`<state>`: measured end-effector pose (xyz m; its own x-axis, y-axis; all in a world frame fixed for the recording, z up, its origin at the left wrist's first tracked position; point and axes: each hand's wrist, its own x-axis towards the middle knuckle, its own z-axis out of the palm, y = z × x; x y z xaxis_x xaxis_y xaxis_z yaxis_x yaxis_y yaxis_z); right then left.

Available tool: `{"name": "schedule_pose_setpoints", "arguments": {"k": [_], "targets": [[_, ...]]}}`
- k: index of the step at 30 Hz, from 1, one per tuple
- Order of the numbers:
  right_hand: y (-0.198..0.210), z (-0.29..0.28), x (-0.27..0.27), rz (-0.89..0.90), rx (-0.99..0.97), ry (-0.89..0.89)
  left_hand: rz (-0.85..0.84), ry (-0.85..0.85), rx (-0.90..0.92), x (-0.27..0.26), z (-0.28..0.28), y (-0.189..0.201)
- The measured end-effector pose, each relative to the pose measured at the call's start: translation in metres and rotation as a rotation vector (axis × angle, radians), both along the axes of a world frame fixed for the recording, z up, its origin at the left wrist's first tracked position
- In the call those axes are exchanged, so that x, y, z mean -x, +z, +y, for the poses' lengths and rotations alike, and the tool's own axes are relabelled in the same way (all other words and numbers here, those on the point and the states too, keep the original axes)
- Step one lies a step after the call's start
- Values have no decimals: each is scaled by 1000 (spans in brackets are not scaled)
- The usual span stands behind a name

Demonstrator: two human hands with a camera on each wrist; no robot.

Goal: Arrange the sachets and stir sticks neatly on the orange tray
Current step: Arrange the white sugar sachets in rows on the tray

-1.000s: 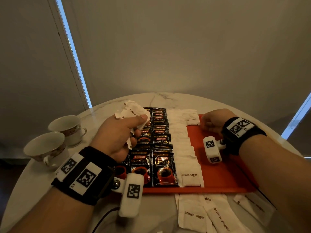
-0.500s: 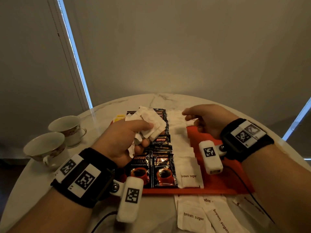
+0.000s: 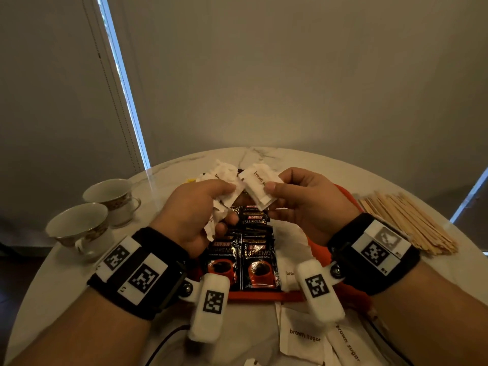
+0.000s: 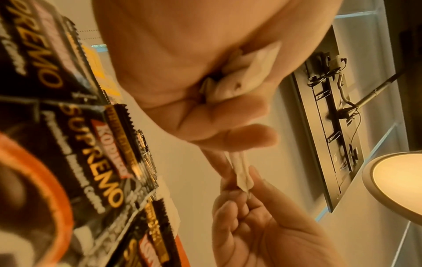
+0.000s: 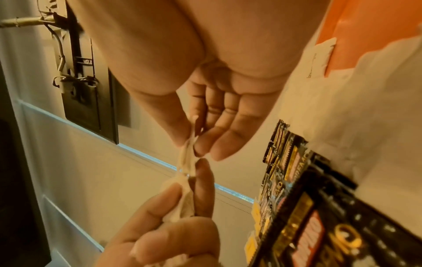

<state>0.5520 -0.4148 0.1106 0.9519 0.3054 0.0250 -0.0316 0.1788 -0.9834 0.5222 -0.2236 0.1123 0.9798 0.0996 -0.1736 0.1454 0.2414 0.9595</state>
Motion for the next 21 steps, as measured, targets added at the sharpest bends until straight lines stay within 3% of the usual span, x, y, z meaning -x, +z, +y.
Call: {"name": "schedule_pose_setpoints", "arguments": {"k": [3,7,12,21], "targets": [[3,-2,1,-13,-127,-1,-19,38,7,-2,2,0],[0,5,3,-63,-47,-53,-39,-44,69,0,0,3],[-2,5,5,-73,55,-61,-131,-92,-112,2,-1,-3],[0,8,9,-119,77,-109,-96,-138,-177,-2,0,-11]]}}
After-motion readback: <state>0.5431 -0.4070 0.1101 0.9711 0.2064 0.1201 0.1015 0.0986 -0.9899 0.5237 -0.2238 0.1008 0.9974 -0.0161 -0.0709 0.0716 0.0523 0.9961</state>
